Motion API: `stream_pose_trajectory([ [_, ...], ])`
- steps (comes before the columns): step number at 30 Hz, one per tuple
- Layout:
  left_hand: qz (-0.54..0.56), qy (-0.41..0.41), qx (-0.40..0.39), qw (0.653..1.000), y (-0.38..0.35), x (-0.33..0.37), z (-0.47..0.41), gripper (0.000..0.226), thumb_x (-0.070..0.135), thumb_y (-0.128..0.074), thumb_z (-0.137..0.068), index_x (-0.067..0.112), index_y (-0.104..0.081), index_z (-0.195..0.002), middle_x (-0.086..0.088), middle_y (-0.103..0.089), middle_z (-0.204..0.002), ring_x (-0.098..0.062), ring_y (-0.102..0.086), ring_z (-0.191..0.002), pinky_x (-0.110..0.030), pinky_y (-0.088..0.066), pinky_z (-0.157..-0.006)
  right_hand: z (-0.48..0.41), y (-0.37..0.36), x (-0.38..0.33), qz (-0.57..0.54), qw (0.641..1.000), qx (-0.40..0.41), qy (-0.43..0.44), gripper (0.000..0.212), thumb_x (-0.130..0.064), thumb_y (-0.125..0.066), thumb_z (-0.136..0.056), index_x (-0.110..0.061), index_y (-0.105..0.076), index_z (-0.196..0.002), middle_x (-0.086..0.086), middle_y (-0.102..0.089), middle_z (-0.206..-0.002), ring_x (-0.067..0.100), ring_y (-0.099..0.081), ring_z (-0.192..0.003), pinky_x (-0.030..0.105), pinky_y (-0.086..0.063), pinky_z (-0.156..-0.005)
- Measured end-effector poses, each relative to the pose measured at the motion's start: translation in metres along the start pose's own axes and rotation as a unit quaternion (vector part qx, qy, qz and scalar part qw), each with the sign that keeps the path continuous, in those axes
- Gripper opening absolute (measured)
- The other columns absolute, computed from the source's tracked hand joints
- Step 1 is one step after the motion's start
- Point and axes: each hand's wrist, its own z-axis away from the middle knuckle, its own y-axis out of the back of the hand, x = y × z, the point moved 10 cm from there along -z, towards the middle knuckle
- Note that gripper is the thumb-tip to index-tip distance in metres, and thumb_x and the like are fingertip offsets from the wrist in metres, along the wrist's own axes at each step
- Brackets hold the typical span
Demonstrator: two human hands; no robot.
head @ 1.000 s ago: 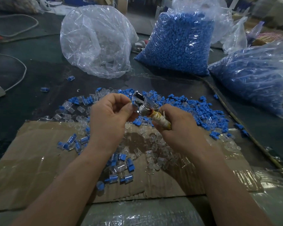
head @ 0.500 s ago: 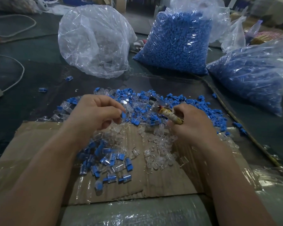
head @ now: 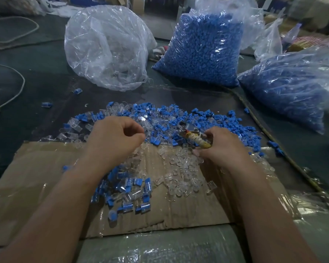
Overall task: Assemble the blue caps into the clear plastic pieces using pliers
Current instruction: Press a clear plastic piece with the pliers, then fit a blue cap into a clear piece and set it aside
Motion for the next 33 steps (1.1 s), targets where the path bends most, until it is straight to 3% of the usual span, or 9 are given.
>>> stream_pose_trajectory([
  [2,-0.051,-0.024,0.025,0.998,-0.002,0.006,0.001,0.006,0.026,-0.067,-0.081,0.025,-0.068,-0.087,0.014,-0.062,-0.079,-0.001,-0.056,-0.072,-0.019,-0.043,-0.066,0.0,-0.002,0.001,0.004,1.0,-0.003,-0.005,0.069,-0.051,-0.072,-0.067,-0.02,-0.046,-0.123,-0.001,-0.049,-0.115,0.016,-0.044,-0.103,0.035,-0.039,-0.088],
  [5,-0.165,-0.035,-0.032,0.985,-0.025,0.004,0.0,0.044,0.045,-0.057,-0.084,0.024,-0.057,-0.123,0.001,-0.059,-0.122,-0.017,-0.049,-0.113,-0.036,-0.036,-0.096,0.0,-0.003,0.002,0.017,1.0,-0.01,-0.007,0.073,-0.056,-0.07,-0.066,-0.02,-0.044,-0.125,0.001,-0.047,-0.12,0.018,-0.043,-0.108,0.035,-0.036,-0.091],
  [7,-0.26,-0.029,-0.082,0.962,-0.04,-0.004,0.0,0.059,0.057,-0.044,-0.085,0.026,-0.043,-0.135,0.001,-0.047,-0.135,-0.018,-0.037,-0.125,-0.036,-0.028,-0.103,-0.001,-0.004,0.002,0.02,1.0,-0.016,-0.009,0.076,-0.058,-0.069,-0.065,-0.021,-0.043,-0.126,0.002,-0.045,-0.121,0.019,-0.041,-0.111,0.035,-0.035,-0.093],
  [10,-0.316,-0.007,-0.121,0.941,-0.052,-0.018,0.0,0.068,0.065,-0.035,-0.083,0.021,-0.042,-0.134,-0.002,-0.044,-0.127,-0.018,-0.036,-0.117,-0.033,-0.03,-0.099,-0.001,-0.005,0.001,0.017,1.0,-0.024,-0.011,0.08,-0.06,-0.068,-0.065,-0.021,-0.041,-0.129,0.002,-0.042,-0.126,0.02,-0.038,-0.116,0.036,-0.034,-0.096],
  [14,-0.309,-0.003,-0.132,0.942,-0.055,-0.02,0.0,0.063,0.064,-0.039,-0.083,0.021,-0.047,-0.128,-0.001,-0.045,-0.119,-0.018,-0.038,-0.112,-0.032,-0.032,-0.096,0.002,-0.002,0.0,0.006,1.0,-0.015,-0.004,0.078,-0.063,-0.062,-0.069,-0.02,-0.042,-0.13,0.002,-0.041,-0.127,0.02,-0.036,-0.119,0.035,-0.034,-0.095],
  [22,-0.262,-0.033,-0.145,0.954,-0.059,-0.013,0.001,0.046,0.048,-0.047,-0.089,0.03,-0.043,-0.131,0.003,-0.047,-0.132,-0.017,-0.039,-0.124,-0.036,-0.029,-0.105,0.02,0.033,-0.054,-0.081,0.974,0.142,0.159,0.034,-0.038,-0.062,-0.083,-0.018,-0.06,-0.11,-0.011,-0.043,-0.101,0.003,-0.037,-0.1,0.017,-0.022,-0.084],
  [24,-0.258,-0.049,-0.141,0.954,-0.059,-0.011,0.0,0.044,0.044,-0.048,-0.091,0.029,-0.044,-0.132,0.005,-0.049,-0.132,-0.017,-0.04,-0.124,-0.037,-0.03,-0.105,0.026,0.025,-0.073,-0.074,0.967,0.121,0.21,0.029,-0.031,-0.061,-0.085,-0.016,-0.061,-0.109,-0.008,-0.051,-0.1,0.001,-0.038,-0.098,0.015,-0.022,-0.085],
  [28,-0.251,-0.066,-0.141,0.955,-0.06,-0.008,0.0,0.035,0.034,-0.048,-0.093,0.029,-0.048,-0.128,0.006,-0.054,-0.128,-0.015,-0.044,-0.119,-0.038,-0.035,-0.104,0.033,0.0,-0.101,-0.027,0.957,0.069,0.28,0.033,-0.027,-0.056,-0.09,-0.016,-0.057,-0.12,-0.002,-0.056,-0.123,0.007,-0.041,-0.114,0.014,-0.015,-0.093],
  [33,-0.228,-0.095,-0.138,0.959,-0.061,0.001,0.001,0.032,0.025,-0.046,-0.094,0.034,-0.053,-0.124,0.007,-0.06,-0.119,-0.015,-0.048,-0.113,-0.036,-0.038,-0.099,0.028,-0.017,-0.106,0.02,0.96,0.045,0.275,0.032,-0.033,-0.048,-0.092,-0.018,-0.06,-0.118,0.0,-0.049,-0.131,0.014,-0.035,-0.122,0.024,-0.015,-0.099],
])
